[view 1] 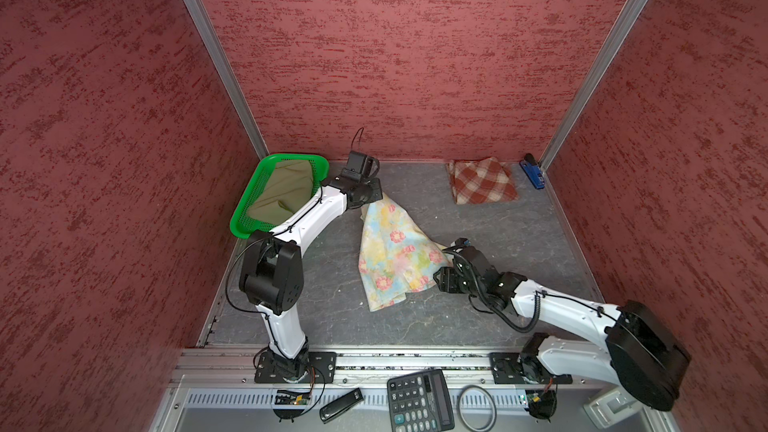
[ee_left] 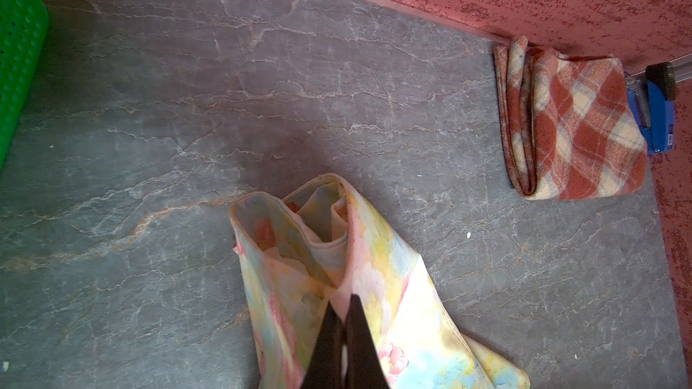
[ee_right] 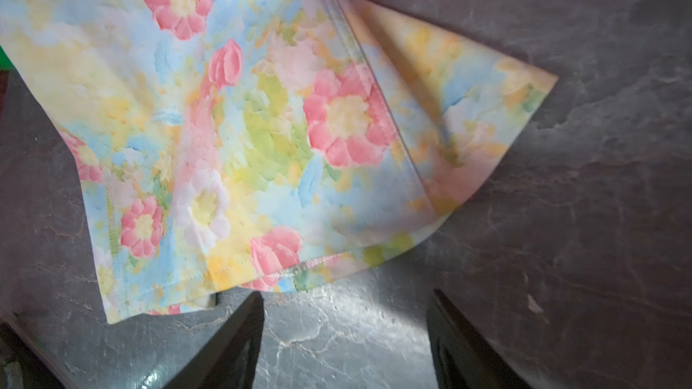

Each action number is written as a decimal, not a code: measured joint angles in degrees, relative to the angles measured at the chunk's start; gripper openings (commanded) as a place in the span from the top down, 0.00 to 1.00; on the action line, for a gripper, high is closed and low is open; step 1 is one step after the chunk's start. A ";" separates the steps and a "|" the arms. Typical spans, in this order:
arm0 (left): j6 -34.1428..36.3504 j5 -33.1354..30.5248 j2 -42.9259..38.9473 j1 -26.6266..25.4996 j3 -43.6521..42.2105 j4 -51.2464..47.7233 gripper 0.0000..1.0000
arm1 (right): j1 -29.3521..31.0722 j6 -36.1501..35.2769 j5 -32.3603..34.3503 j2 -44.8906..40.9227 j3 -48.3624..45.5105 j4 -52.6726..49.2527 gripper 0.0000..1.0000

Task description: Fold and stack the skirts

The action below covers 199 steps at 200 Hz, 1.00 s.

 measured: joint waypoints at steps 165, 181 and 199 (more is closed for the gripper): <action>0.00 -0.11 -0.04 -1.05 -0.44 -1.07 1.00 | -5.53 4.79 -4.11 12.35 4.98 14.60 0.47; 0.00 -0.09 -0.11 -0.98 -0.81 -0.98 1.00 | -5.55 0.61 -1.18 10.36 7.21 9.94 0.32; -0.02 -0.09 -0.22 -0.81 -1.99 -0.79 1.00 | -5.55 -4.07 2.12 10.38 9.94 5.07 0.29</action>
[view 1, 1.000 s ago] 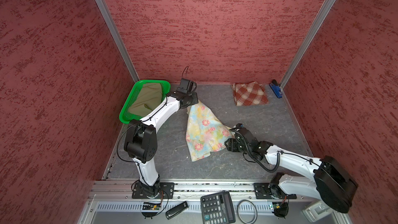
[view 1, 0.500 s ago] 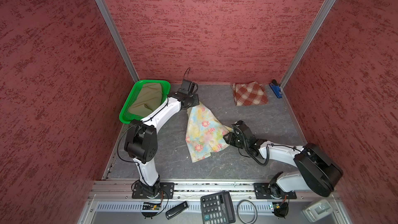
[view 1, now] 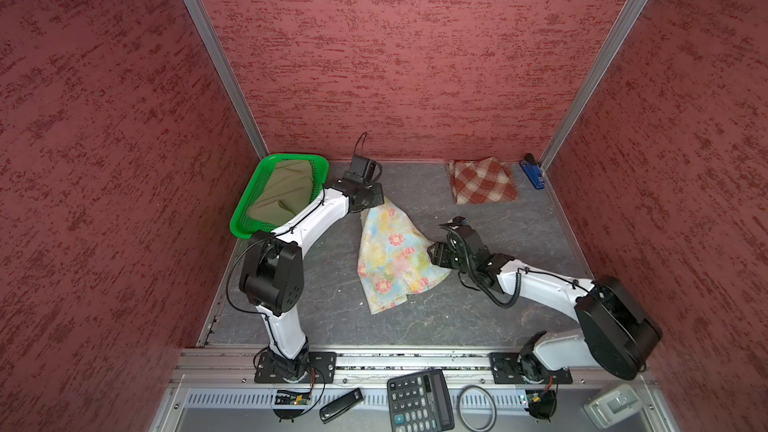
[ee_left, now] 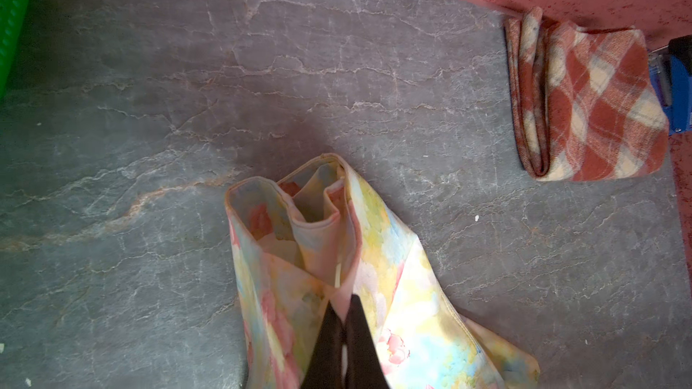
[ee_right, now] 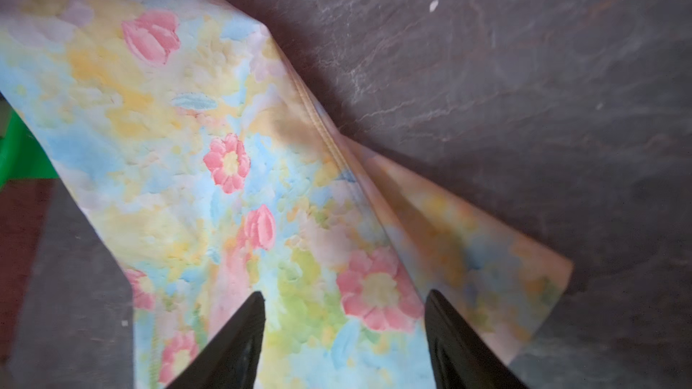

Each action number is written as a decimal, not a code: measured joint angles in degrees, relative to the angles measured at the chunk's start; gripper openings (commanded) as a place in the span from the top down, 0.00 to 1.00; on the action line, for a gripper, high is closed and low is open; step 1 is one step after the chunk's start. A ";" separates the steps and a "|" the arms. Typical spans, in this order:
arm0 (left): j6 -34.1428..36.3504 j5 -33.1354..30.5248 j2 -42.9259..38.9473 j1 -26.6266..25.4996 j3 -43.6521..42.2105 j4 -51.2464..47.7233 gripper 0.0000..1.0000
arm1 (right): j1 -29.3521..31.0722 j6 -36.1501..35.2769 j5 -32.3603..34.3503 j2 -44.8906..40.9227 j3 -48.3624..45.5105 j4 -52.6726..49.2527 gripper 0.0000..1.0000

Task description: Fold and stack the skirts

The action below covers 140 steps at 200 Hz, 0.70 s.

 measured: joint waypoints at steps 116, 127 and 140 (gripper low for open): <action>-0.04 0.24 -0.04 1.09 -3.78 1.03 1.00 | -0.42 -10.51 2.36 12.02 4.90 -5.51 1.00; -0.17 0.33 -0.13 1.18 -3.78 0.98 1.00 | -0.66 -11.02 2.58 10.82 5.79 -7.41 1.00; -0.26 0.46 -0.44 1.38 -3.72 0.83 1.00 | -0.87 -11.93 2.82 7.72 7.82 -10.54 1.00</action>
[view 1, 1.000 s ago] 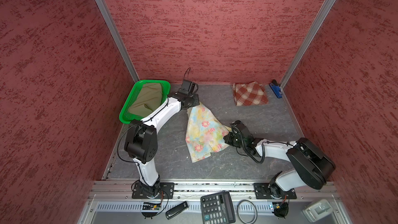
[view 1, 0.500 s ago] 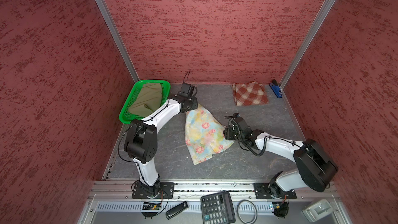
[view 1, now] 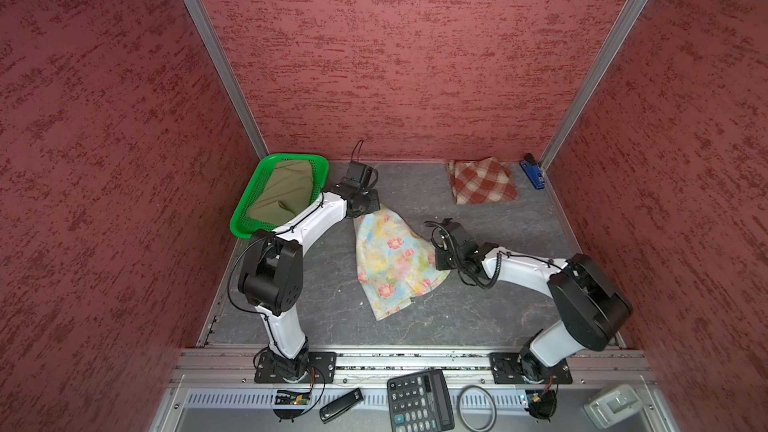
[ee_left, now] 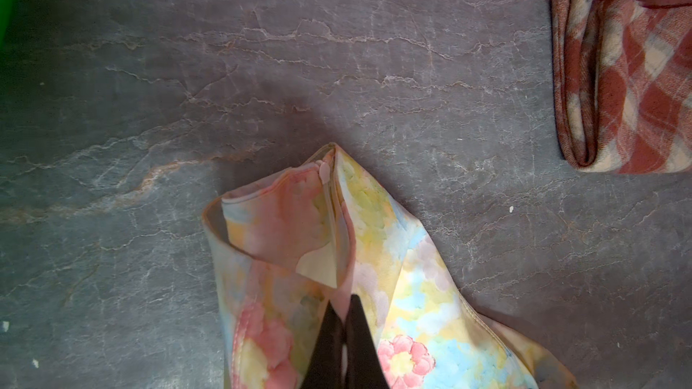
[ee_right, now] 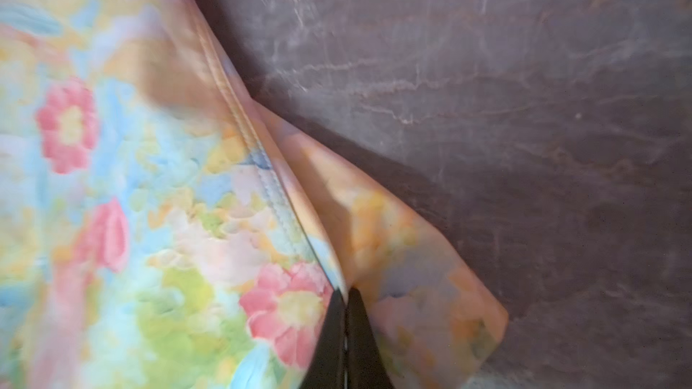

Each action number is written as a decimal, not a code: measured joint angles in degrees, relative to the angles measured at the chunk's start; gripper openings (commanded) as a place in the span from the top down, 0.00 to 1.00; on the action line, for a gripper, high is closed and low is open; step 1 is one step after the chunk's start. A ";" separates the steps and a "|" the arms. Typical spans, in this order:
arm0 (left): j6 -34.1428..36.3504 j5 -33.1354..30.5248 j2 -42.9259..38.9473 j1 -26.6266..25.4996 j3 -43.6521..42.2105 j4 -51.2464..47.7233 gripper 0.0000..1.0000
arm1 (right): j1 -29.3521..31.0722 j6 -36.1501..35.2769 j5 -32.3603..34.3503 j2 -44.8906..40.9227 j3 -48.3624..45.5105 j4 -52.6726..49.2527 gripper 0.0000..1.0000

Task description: Fold and stack the skirts

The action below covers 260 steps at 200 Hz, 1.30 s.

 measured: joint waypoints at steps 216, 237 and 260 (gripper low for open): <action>-5.53 1.18 -28.41 0.31 -7.87 2.29 1.00 | -4.87 -14.93 5.70 -22.12 41.81 -22.27 1.00; -5.51 1.14 -27.32 0.37 -5.38 3.28 1.00 | -7.72 -16.68 3.82 -18.12 46.60 -21.49 1.00; -5.53 1.22 -24.57 1.01 -2.51 5.20 0.94 | -11.63 -18.36 0.22 -12.37 52.17 -20.72 1.00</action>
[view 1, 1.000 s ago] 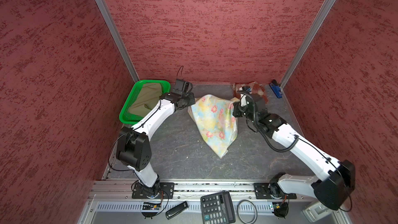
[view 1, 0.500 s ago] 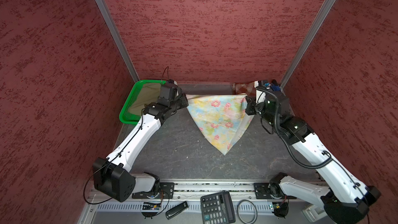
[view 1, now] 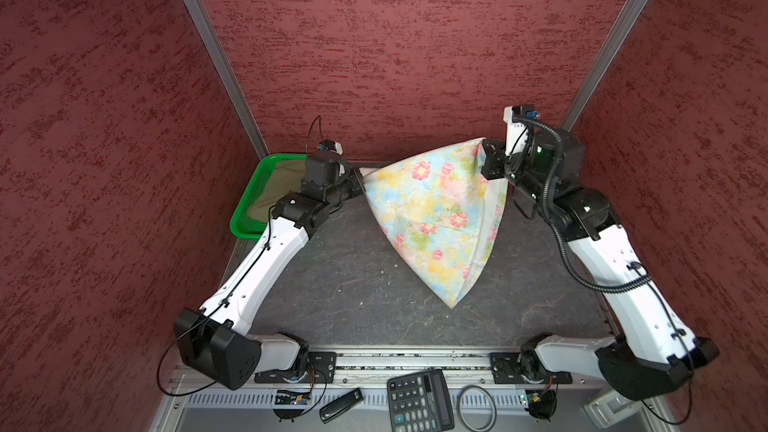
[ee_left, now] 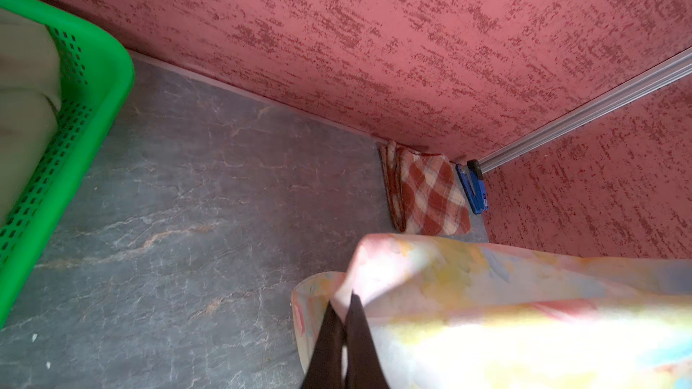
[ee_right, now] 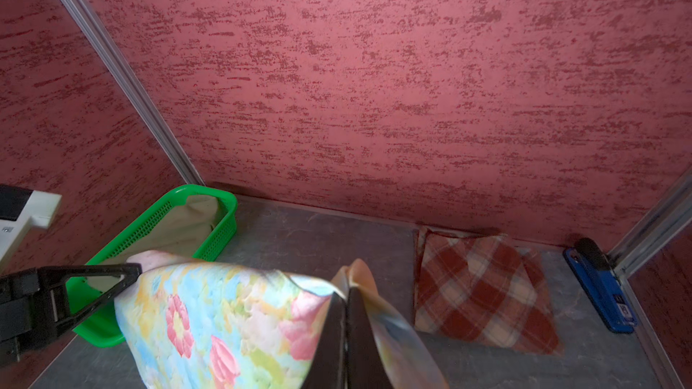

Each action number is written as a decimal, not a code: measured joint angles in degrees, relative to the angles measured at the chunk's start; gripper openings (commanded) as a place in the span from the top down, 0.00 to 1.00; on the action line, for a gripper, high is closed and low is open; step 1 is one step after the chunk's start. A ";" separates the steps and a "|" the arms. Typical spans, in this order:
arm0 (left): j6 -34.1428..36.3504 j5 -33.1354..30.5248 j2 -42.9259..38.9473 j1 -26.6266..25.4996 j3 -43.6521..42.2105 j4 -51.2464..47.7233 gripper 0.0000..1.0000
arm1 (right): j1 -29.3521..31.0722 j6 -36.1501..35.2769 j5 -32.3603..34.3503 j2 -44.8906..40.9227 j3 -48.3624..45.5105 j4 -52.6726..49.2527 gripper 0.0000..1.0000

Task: Fold and stack the skirts
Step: 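Lay the floral skirt flat on the table with both grippers, spreading it out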

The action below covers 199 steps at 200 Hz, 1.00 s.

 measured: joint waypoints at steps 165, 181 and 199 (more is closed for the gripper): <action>-4.92 -6.47 -8.11 -0.94 -27.17 9.94 0.18 | 23.12 13.25 -17.20 -30.58 -64.89 18.64 0.17; -4.55 -7.10 -4.85 -2.21 -25.49 10.01 0.18 | 23.19 14.56 -13.97 -33.83 -64.24 17.94 0.06; -3.58 -7.72 -0.22 -3.93 -21.92 9.79 0.16 | 22.53 15.12 -9.33 -33.46 -59.25 15.85 0.04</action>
